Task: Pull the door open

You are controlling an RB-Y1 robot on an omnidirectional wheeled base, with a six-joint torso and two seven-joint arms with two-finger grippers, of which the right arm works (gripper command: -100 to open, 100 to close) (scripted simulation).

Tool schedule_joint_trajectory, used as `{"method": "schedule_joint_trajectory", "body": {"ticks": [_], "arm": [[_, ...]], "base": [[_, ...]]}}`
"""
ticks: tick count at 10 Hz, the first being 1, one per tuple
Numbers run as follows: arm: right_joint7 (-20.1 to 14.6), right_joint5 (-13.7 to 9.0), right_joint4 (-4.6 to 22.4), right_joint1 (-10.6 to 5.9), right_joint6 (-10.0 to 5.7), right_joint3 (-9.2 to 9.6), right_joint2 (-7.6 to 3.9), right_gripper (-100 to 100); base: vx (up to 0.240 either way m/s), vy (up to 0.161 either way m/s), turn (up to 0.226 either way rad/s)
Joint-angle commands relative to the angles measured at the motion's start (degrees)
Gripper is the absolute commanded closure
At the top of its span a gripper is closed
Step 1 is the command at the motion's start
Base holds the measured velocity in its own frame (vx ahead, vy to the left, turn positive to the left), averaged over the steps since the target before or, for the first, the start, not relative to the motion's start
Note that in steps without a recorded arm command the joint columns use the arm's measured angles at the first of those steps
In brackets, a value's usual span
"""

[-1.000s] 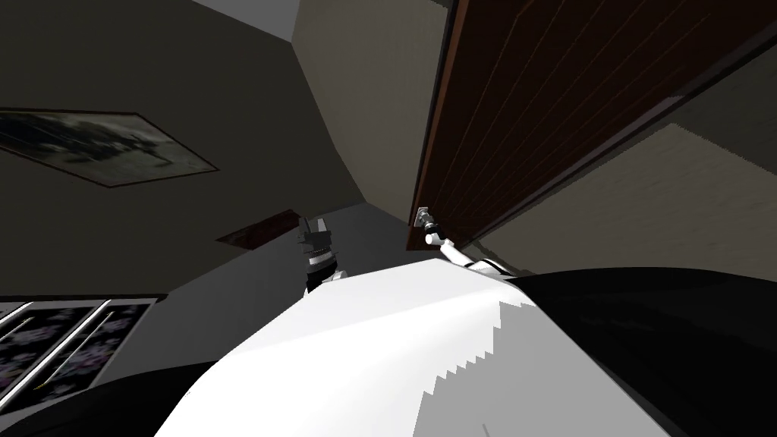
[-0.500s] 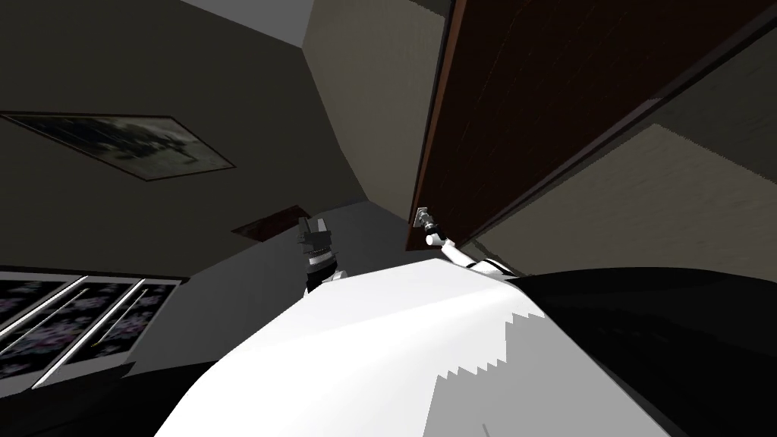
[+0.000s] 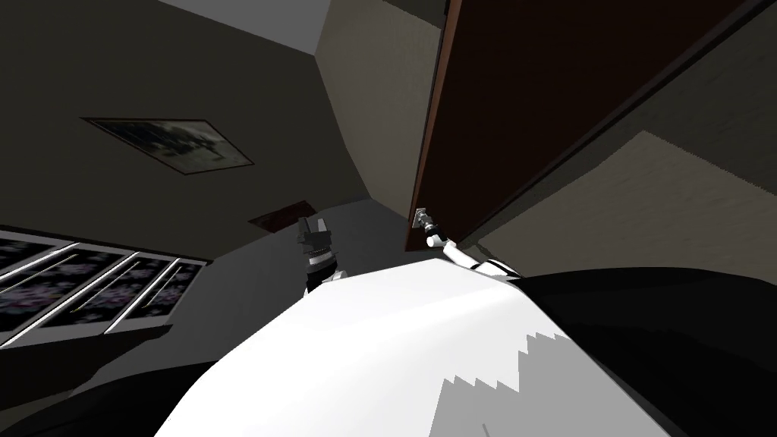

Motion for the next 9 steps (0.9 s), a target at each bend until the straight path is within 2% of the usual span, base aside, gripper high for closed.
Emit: {"method": "schedule_joint_trajectory", "body": {"ticks": [1, 2, 3, 7, 9], "arm": [[-0.9, 0.11, -0.52, 0.2, -0.37, 0.95, -0.7, 100], [-1.28, 0.15, -0.82, 0.35, -0.48, 1.43, -1.06, 100], [-0.93, 0.12, -0.59, 0.3, -0.23, 1.1, -0.84, 100], [-3.13, 0.21, -2.32, 1.51, -1.48, 3.94, -3.34, 100], [-4.54, 0.25, -3.5, 2.24, -2.36, 5.72, -5.01, 100]], "base": [[-0.165, -0.061, 0.071], [-0.165, -0.058, 0.062], [-0.074, -0.027, 0.024], [-0.165, -0.075, 0.094], [-0.184, -0.084, 0.103]]}}
